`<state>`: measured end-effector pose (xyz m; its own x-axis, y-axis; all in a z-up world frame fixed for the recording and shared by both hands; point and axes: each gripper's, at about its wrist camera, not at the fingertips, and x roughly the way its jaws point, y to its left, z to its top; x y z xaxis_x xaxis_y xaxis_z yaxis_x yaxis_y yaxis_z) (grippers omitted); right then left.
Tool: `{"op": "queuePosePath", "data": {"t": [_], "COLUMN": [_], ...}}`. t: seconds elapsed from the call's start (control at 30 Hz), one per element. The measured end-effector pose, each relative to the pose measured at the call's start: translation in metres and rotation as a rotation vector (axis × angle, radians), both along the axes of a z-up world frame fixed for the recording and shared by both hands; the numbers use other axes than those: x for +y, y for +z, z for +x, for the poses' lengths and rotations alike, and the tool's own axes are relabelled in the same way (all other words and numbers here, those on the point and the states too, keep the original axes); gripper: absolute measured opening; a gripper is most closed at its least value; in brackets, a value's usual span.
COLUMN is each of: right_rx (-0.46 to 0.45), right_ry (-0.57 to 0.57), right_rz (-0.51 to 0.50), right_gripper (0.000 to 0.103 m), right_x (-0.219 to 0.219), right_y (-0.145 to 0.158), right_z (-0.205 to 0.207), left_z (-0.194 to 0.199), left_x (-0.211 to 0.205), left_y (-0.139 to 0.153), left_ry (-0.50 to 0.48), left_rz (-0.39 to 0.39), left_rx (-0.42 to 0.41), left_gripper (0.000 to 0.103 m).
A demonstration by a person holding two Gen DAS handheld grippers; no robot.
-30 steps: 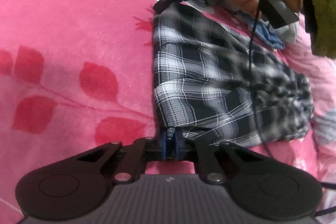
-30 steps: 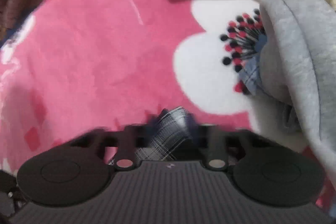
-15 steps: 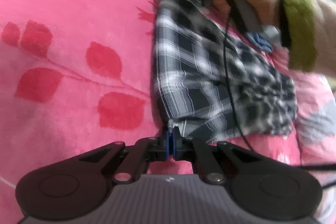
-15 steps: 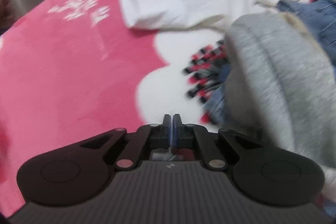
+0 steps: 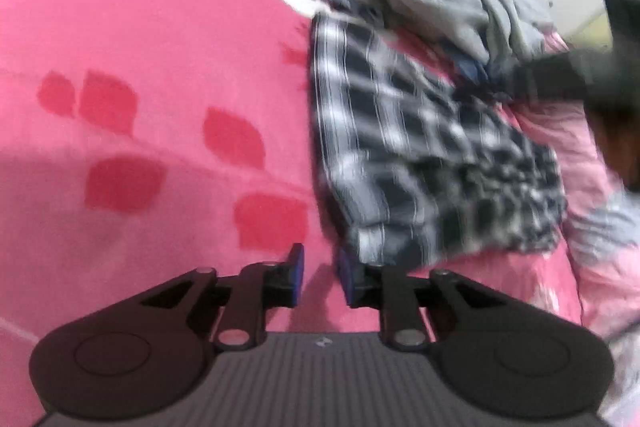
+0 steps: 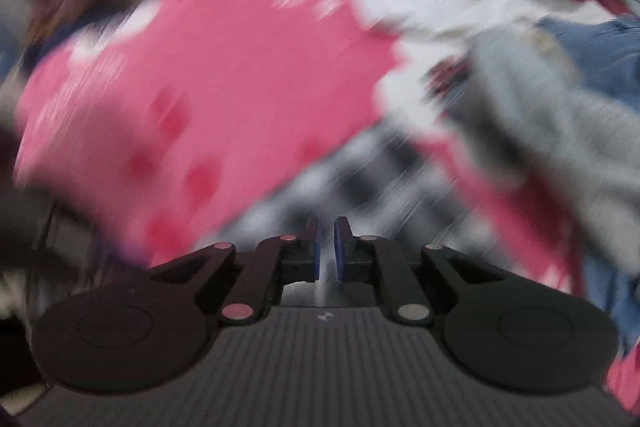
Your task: Fold clothes
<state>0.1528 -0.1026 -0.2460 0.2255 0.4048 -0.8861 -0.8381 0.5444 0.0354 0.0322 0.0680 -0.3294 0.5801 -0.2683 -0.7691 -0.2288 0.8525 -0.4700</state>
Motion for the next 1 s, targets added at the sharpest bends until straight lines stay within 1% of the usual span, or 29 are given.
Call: {"op": "queuePosePath", "data": {"t": [0.03,0.07,0.1,0.13,0.17,0.2,0.27,0.33,0.4,0.43,0.5,0.63,0.73,0.8,0.83,0.87,0.9,0.93,0.97,1.0], "right_rx": [0.0,-0.011,-0.023,-0.035,-0.047,-0.059,-0.084,-0.103,-0.151,-0.153,-0.153,-0.152,-0.113,-0.162,-0.164,-0.167,-0.195,-0.233,-0.271,-0.3], "right_ry": [0.037,0.069,0.101,0.133,0.165,0.197,0.261,0.311,0.348,0.345,0.335,0.315,0.337,0.328,0.313,0.313,0.334,0.375,0.417,0.45], "right_rz": [-0.026,-0.03,-0.031,-0.032,-0.033,-0.034,-0.036,-0.027,-0.052,-0.041,-0.014,0.041,0.064,0.028,0.016,0.0,-0.03,-0.058,-0.086,-0.103], "right_gripper": [0.007,0.008,0.008,0.008,0.008,0.008,0.008,0.008,0.008,0.007,0.001,0.0,0.0,0.0,0.003,0.003,0.004,0.01,0.021,0.025], "right_x": [-0.001,0.002,0.006,0.01,0.014,0.018,0.026,0.035,0.046,0.047,0.048,0.051,0.052,0.054,0.054,0.054,0.055,0.055,0.055,0.055], "right_y": [-0.007,-0.012,-0.017,-0.022,-0.028,-0.033,-0.043,-0.052,-0.064,-0.061,-0.055,-0.042,-0.04,-0.045,-0.047,-0.049,-0.051,-0.053,-0.055,-0.057], "right_z": [-0.018,-0.028,-0.037,-0.046,-0.054,-0.063,-0.081,-0.092,-0.098,-0.098,-0.099,-0.1,-0.109,-0.112,-0.111,-0.111,-0.113,-0.118,-0.124,-0.128], "left_z": [0.005,0.01,0.015,0.019,0.024,0.026,0.029,0.028,0.024,0.022,0.02,0.015,0.012,0.01,0.009,0.008,0.007,0.005,0.003,0.001], "left_x": [-0.004,-0.007,-0.013,-0.018,-0.023,-0.025,-0.027,-0.023,-0.022,-0.021,-0.017,-0.008,-0.001,0.005,0.008,0.011,0.014,0.017,0.018,0.02], "left_y": [0.0,0.0,0.0,0.0,-0.001,-0.002,-0.002,0.0,-0.001,-0.002,-0.004,-0.009,-0.013,-0.015,-0.016,-0.016,-0.017,-0.017,-0.017,-0.018], "left_ry": [-0.019,-0.039,-0.075,-0.108,-0.121,-0.129,-0.118,-0.09,-0.058,-0.042,-0.017,0.036,0.062,0.071,0.077,0.084,0.088,0.092,0.09,0.086], "left_rz": [0.023,0.048,0.08,0.112,0.137,0.148,0.144,0.125,0.123,0.12,0.09,0.016,-0.024,-0.053,-0.07,-0.089,-0.104,-0.118,-0.129,-0.14], "left_rx": [-0.002,-0.005,-0.006,-0.007,-0.005,0.0,0.008,0.009,0.013,0.016,0.021,0.028,0.031,0.032,0.033,0.037,0.041,0.042,0.043,0.043], "left_gripper": [0.027,0.029,0.034,0.034,0.034,0.034,0.034,0.033,0.033,0.033,0.033,0.032,0.029,0.027,0.026,0.026,0.026,0.026,0.026,0.026]}}
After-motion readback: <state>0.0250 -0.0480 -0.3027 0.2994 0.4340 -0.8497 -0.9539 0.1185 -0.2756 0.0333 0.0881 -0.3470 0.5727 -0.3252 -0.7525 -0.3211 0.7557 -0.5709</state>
